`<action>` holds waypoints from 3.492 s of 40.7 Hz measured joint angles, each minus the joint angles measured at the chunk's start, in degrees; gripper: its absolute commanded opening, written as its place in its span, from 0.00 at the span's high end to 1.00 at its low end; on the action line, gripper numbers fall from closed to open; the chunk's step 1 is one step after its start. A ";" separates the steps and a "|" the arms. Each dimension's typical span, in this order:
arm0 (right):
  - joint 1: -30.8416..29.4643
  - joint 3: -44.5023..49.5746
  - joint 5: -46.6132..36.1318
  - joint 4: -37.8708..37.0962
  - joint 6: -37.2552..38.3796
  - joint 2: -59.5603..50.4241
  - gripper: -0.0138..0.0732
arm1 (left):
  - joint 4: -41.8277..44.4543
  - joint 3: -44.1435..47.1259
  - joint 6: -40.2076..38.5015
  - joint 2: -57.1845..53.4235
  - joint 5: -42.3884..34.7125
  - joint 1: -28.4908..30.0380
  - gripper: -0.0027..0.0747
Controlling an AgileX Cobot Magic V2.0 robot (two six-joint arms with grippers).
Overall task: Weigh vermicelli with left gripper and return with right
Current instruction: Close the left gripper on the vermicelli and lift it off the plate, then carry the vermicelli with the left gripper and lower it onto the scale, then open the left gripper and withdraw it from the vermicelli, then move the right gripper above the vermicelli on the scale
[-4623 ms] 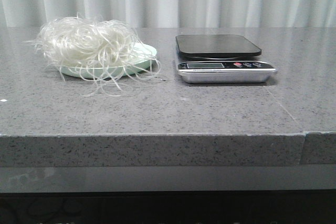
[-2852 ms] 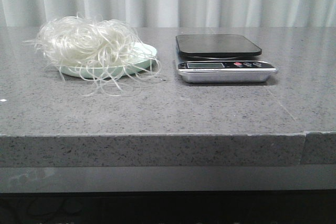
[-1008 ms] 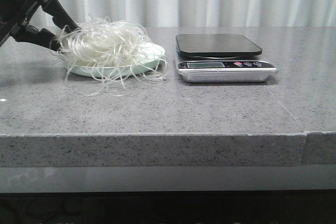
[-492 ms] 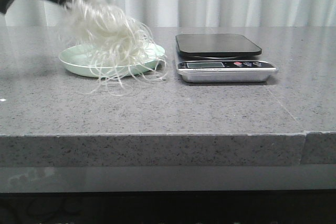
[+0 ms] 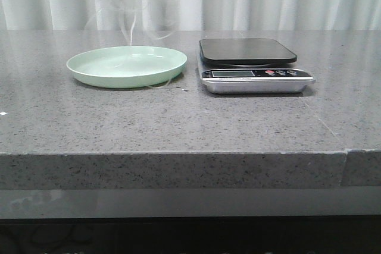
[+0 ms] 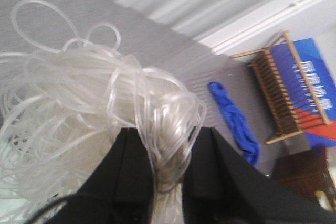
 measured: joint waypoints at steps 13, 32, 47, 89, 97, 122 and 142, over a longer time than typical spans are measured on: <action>0.00 0.00 0.00 0.00 0.00 0.00 0.66 | -2.11 -1.53 2.29 6.74 -5.75 -10.63 0.79; 0.00 0.00 0.00 0.00 0.00 0.00 0.66 | -11.21 -1.53 8.54 18.86 -10.81 -15.61 0.79; 0.00 0.00 0.00 0.00 0.00 0.00 0.66 | -4.06 -1.53 8.95 18.95 -8.90 -15.71 0.79; 0.00 0.00 0.00 0.00 0.00 0.00 0.66 | -2.84 -4.15 10.04 19.37 -2.08 -15.71 0.17; 0.00 0.00 -0.27 0.00 0.00 0.00 0.66 | -0.82 -7.55 9.13 19.37 3.79 -13.98 0.17; 0.00 0.00 -5.68 0.00 0.04 0.00 0.66 | 36.40 -8.64 0.99 8.18 20.58 -11.81 0.43; 0.00 0.00 -14.65 0.03 0.04 0.00 0.66 | 62.41 3.08 -5.60 -8.90 19.36 -11.81 0.78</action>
